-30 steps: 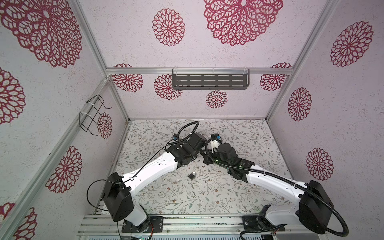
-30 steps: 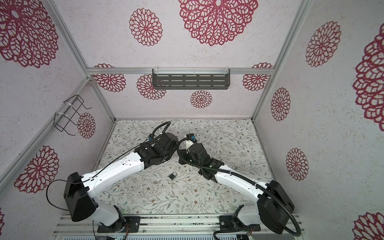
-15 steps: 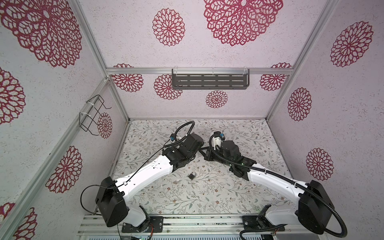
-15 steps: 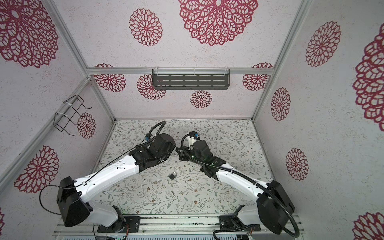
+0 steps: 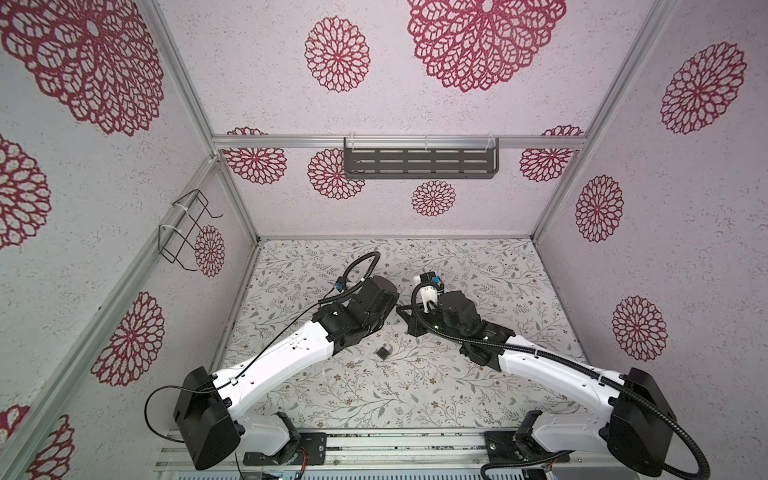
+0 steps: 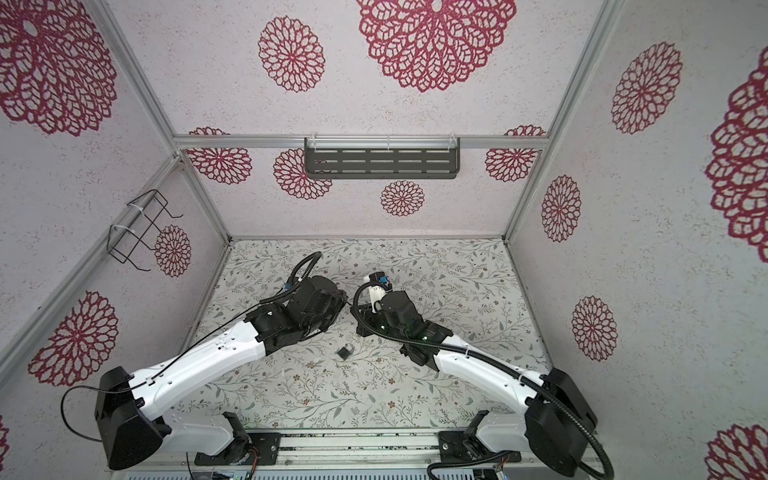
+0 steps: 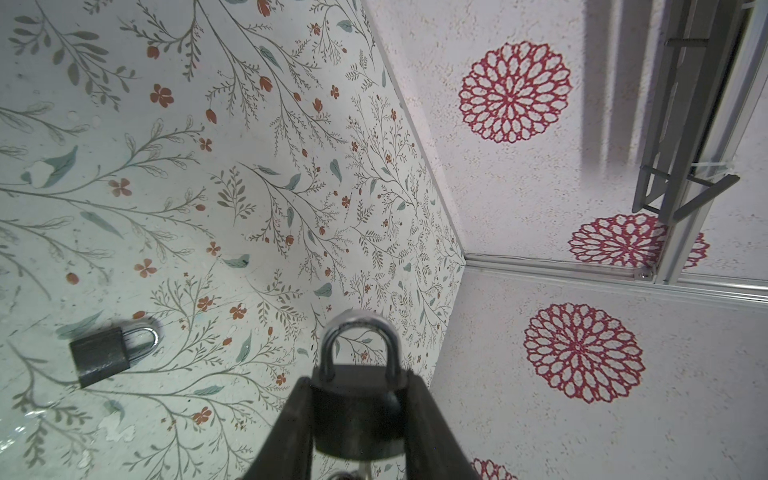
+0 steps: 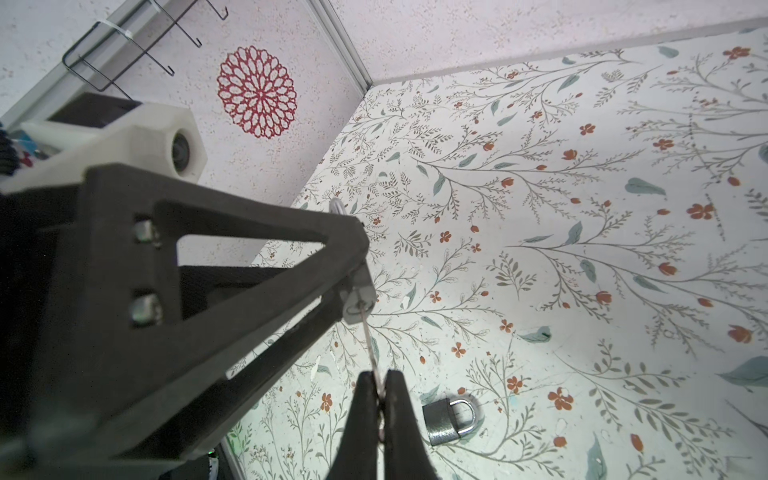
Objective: Unlock with the key
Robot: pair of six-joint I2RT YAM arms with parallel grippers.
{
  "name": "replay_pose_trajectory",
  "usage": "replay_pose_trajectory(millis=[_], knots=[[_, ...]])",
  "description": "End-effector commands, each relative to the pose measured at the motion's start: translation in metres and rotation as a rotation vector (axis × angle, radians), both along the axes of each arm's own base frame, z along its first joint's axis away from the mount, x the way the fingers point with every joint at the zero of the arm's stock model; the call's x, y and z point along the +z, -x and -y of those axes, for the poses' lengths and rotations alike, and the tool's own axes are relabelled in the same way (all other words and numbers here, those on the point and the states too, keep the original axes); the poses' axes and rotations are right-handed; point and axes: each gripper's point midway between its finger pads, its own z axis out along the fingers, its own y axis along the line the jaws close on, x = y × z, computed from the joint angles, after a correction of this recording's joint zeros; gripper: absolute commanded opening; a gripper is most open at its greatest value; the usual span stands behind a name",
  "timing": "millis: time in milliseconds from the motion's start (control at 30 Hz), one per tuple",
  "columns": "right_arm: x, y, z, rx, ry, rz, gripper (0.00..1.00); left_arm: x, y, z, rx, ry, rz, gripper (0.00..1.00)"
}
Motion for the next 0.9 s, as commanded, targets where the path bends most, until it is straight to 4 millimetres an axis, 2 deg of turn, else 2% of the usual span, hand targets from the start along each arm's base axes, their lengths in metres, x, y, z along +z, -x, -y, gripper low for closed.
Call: replay_pose_trajectory(millis=[0, 167, 400, 600, 767, 867], knots=[[0.083, -0.010, 0.004, -0.059, -0.138, 0.245, 0.00, -0.012, 0.043, 0.034, -0.204, 0.056, -0.125, 0.00], [0.073, -0.007, 0.006, -0.092, -0.094, 0.229, 0.00, -0.005, 0.040, 0.035, -0.188, 0.072, -0.115, 0.00], [0.079, -0.014, 0.013, -0.184, 0.011, 0.292, 0.00, -0.007, 0.045, 0.056, -0.219, 0.105, -0.139, 0.00], [0.100, -0.021, 0.003, -0.204, -0.082, 0.269, 0.00, -0.011, 0.049, 0.079, -0.283, 0.125, -0.162, 0.00], [0.131, -0.018, -0.015, -0.113, -0.266, 0.234, 0.00, -0.017, 0.051, 0.085, -0.309, 0.129, -0.179, 0.00], [0.132, -0.025, -0.021, -0.124, -0.230, 0.230, 0.00, -0.015, 0.053, 0.089, -0.320, 0.145, -0.175, 0.00]])
